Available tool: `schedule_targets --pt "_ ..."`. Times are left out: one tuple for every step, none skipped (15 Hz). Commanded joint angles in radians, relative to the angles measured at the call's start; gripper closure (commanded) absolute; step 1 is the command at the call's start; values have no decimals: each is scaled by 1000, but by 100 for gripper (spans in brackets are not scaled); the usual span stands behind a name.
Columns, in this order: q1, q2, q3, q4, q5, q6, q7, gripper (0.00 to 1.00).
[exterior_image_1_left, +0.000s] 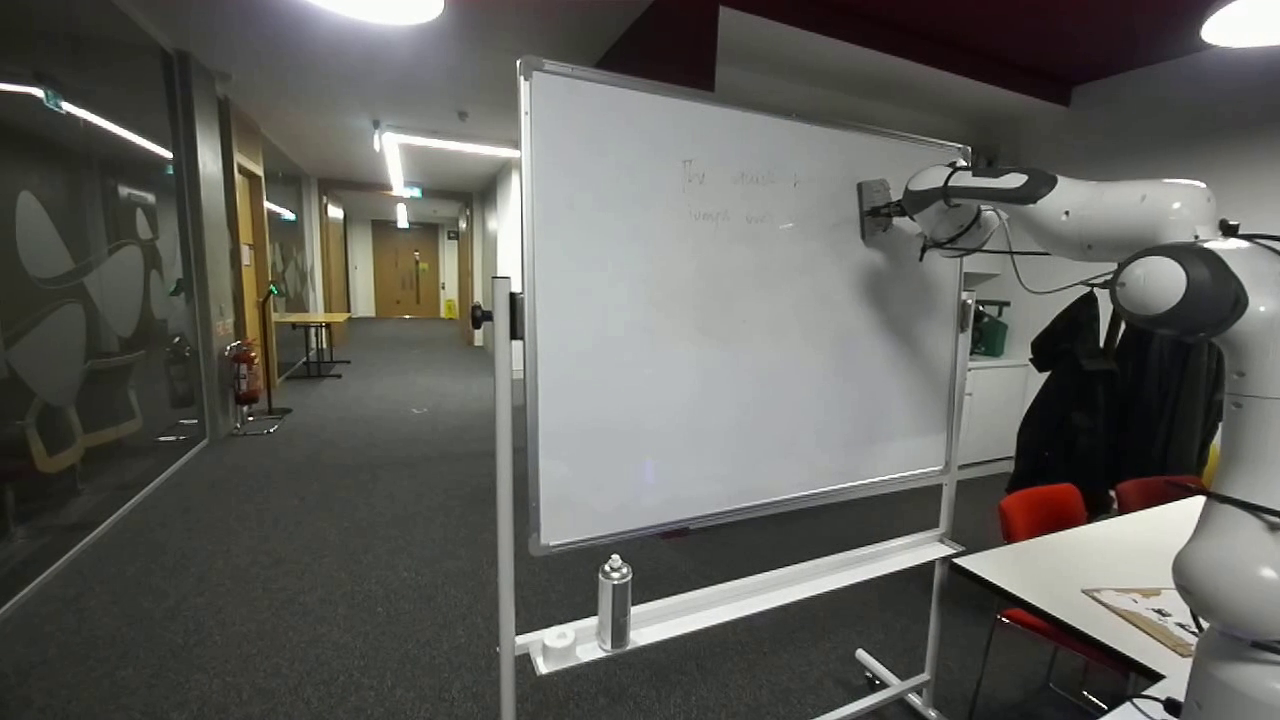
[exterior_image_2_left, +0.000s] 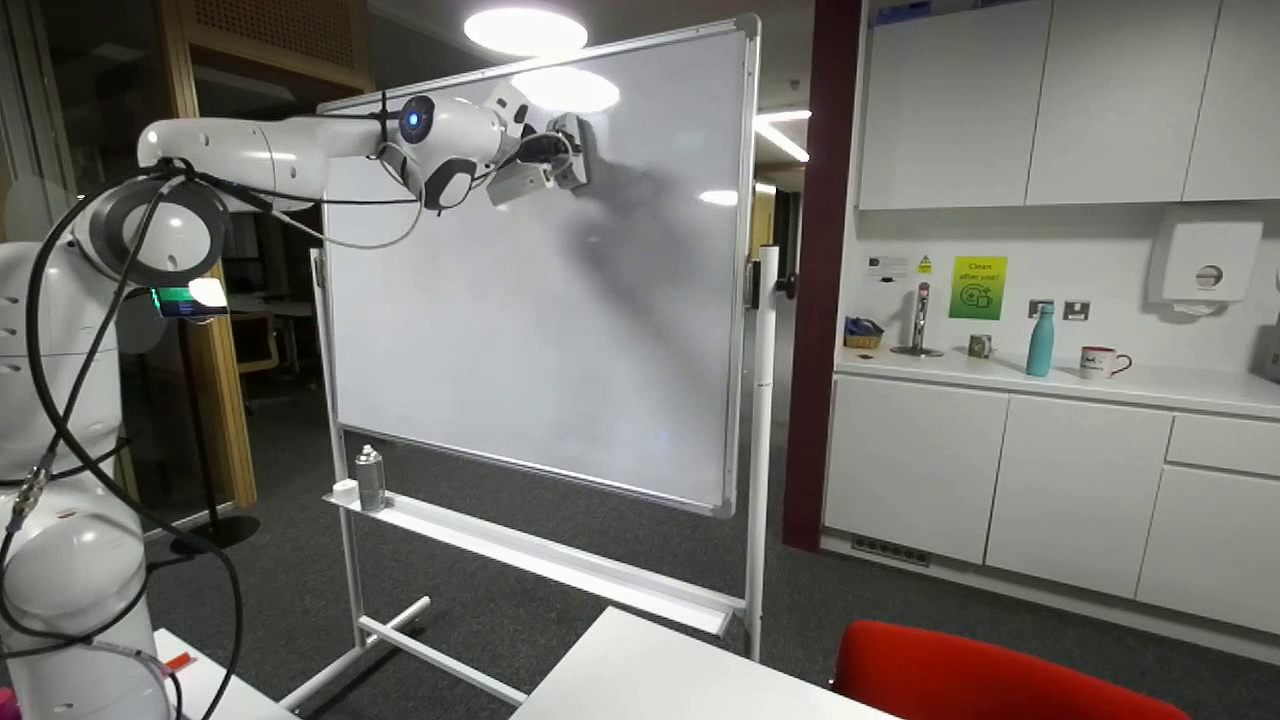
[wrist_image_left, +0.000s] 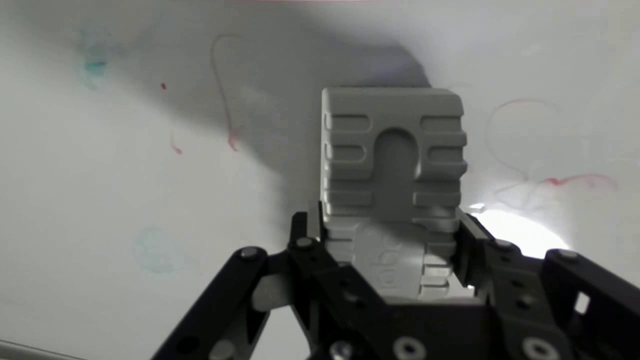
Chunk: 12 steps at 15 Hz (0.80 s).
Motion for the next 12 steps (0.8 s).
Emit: schedule_targets --pt "28 -8 62 -56 31 27 -126 65" --pt "23 -8 68 -56 41 30 -143 65" --pt "14 -5 68 -47 55 25 -154 65" --pt "4 0 62 -32 75 17 -160 65" --pt "-6 6 56 -18 99 11 -166 65" --pt "-17 9 50 -9 128 3 -173 65" --pt "-29 13 44 2 167 -7 -183 65" --pt "-36 15 39 8 206 -15 -194 65" --pt "-47 17 31 12 250 -28 -208 65" --pt "-57 19 26 14 292 -41 -223 65" --pt "-70 20 18 13 334 -57 -237 65" --pt "-81 22 12 13 375 -72 -252 65"
